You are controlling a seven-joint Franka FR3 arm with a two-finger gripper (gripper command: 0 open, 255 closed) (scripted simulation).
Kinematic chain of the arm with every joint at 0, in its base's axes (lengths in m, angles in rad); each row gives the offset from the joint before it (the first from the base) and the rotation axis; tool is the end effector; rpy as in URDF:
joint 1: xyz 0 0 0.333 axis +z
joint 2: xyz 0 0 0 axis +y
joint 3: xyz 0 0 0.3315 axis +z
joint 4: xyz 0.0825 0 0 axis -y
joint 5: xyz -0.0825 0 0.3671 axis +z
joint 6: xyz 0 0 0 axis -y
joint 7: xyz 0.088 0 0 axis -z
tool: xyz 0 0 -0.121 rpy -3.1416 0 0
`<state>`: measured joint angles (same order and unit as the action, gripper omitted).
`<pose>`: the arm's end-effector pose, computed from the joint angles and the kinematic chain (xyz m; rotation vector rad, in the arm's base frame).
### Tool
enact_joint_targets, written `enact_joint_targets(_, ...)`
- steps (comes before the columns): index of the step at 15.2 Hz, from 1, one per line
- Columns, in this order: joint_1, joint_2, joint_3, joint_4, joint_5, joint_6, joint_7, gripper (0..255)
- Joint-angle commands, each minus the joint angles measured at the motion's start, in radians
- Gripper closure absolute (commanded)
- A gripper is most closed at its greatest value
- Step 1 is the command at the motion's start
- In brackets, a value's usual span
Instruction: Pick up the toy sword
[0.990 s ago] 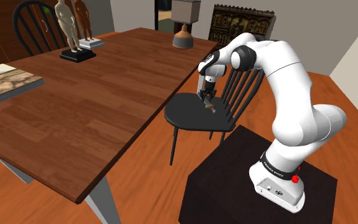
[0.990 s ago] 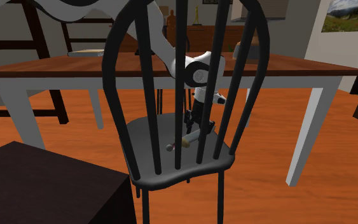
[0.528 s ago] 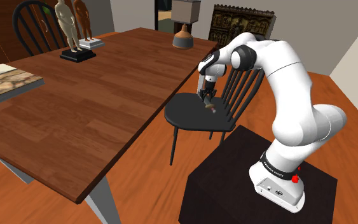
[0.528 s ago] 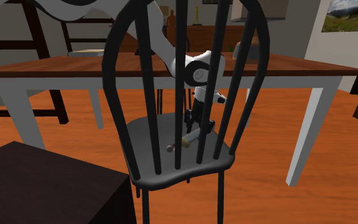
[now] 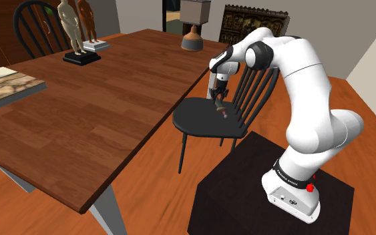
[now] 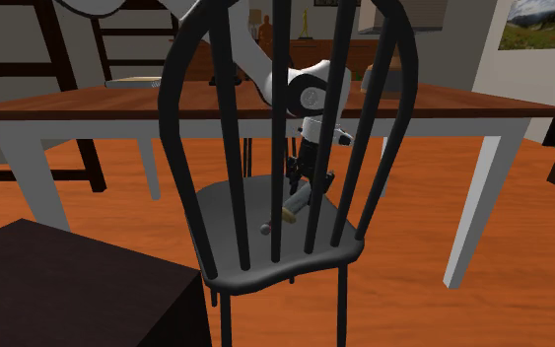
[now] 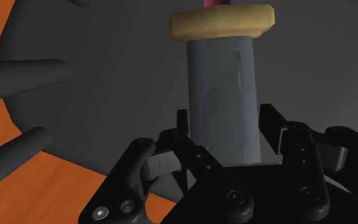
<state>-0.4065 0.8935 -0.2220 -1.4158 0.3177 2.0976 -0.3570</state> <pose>0.5940 -0.3739 0.1636 -2.9222 0.5819 0.1861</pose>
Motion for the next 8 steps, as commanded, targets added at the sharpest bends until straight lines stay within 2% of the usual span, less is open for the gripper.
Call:
enact_joint_targets(1, 0.002, -0.02, -0.003, -0.005, -0.004, -0.015, 0.003, 255)
enact_joint_targets(8, 0.008, -0.067, -0.012, -0.014, -0.013, -0.052, 0.01, 255)
